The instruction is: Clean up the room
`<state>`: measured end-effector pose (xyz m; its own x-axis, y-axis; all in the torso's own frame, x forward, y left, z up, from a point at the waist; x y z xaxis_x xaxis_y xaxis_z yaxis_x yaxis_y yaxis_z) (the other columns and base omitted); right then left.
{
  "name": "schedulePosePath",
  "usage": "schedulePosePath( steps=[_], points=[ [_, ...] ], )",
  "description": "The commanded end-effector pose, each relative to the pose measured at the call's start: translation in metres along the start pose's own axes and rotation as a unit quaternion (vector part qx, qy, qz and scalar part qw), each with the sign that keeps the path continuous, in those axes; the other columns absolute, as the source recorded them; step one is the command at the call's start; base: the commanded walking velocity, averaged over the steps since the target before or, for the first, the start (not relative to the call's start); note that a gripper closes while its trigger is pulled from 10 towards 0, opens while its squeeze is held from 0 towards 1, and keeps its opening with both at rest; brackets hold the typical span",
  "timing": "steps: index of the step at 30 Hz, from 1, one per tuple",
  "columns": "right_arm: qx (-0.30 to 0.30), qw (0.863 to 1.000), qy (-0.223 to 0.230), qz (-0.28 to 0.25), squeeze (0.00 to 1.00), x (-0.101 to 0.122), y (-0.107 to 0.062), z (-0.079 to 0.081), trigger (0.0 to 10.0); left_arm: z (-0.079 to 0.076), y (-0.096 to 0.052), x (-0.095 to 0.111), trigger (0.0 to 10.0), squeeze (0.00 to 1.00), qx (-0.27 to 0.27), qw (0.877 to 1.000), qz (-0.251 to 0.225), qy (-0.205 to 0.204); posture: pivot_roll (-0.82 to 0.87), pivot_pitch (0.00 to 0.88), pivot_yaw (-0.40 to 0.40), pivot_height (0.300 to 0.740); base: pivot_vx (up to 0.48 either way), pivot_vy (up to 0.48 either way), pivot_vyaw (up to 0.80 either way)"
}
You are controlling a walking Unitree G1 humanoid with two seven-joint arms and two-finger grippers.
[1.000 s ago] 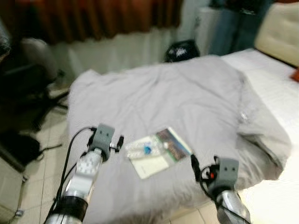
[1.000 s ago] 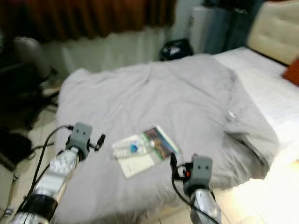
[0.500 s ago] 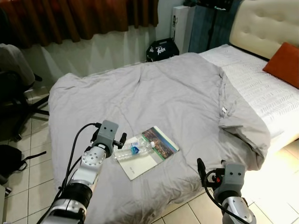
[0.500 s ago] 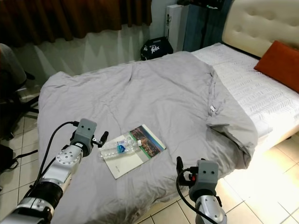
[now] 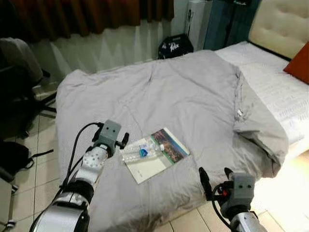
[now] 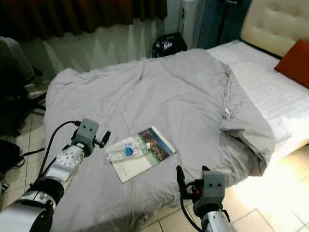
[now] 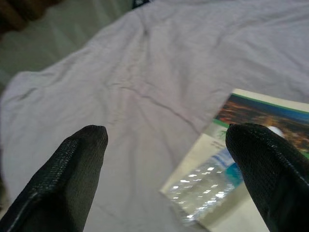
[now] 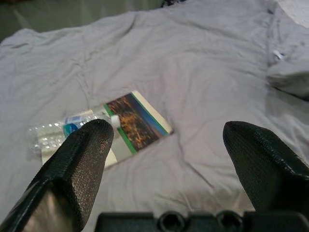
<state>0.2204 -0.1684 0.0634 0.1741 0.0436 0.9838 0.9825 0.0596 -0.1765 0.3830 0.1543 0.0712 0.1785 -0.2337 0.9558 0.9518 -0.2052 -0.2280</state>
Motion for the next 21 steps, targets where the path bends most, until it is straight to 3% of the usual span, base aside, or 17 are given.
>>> schedulePosePath(
  steps=[1,5,7,8,13,16,21],
  points=[
    [0.006,1.000,0.003,-0.004,0.00,0.008,-0.009,0.003,10.0,-0.003,0.003,0.001,10.0,0.00,-0.011,1.000,0.007,0.005,-0.31,0.155,0.042,0.740,0.000,0.000,0.00],
    [0.012,1.000,0.002,0.014,0.00,0.006,-0.024,0.005,10.0,0.002,0.007,0.005,10.0,0.00,0.006,1.000,0.021,-0.001,-0.33,0.198,0.035,0.740,0.000,0.000,0.00],
    [0.014,1.000,0.005,0.026,0.00,0.004,-0.033,0.007,10.0,-0.004,0.010,0.007,10.0,0.00,0.002,1.000,0.026,-0.011,-0.34,0.222,0.027,0.740,0.000,0.000,0.00],
    [0.023,0.999,0.008,0.038,0.00,0.002,-0.044,0.013,10.0,-0.018,0.013,0.010,10.0,0.00,-0.022,0.999,0.027,-0.013,-0.34,0.262,0.017,0.740,0.000,0.000,0.00],
    [0.027,0.998,0.012,0.055,0.00,0.002,-0.060,0.017,10.0,-0.030,0.015,0.011,10.0,0.00,-0.033,0.999,0.033,-0.004,-0.36,0.309,0.002,0.740,0.000,0.000,0.00],
    [0.024,0.997,0.009,0.079,0.00,0.002,-0.083,0.014,10.0,-0.020,0.015,0.008,10.0,0.00,-0.005,0.999,0.047,-0.004,-0.41,0.356,-0.016,0.740,0.000,0.000,0.00],
    [0.029,0.994,0.008,0.105,0.00,0.002,-0.104,0.016,10.0,-0.007,0.016,0.012,10.0,0.00,0.022,0.999,0.048,0.001,-0.42,0.393,-0.041,0.740,0.000,0.000,0.00]
  ],
)
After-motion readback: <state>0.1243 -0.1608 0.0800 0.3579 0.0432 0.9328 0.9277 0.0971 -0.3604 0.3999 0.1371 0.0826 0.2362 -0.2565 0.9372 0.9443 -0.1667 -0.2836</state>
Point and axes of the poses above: a point about 5 cm out from each wrist's last joint towards the gripper, its own y axis pointing out of the wrist towards the gripper, its own x axis along the axis of the wrist's last joint, z = x × y, the point moved 3 cm from there along y, pointing out of the wrist towards the gripper, and after that the axes turned 7 degrees about -y, right-handed, at the moved point
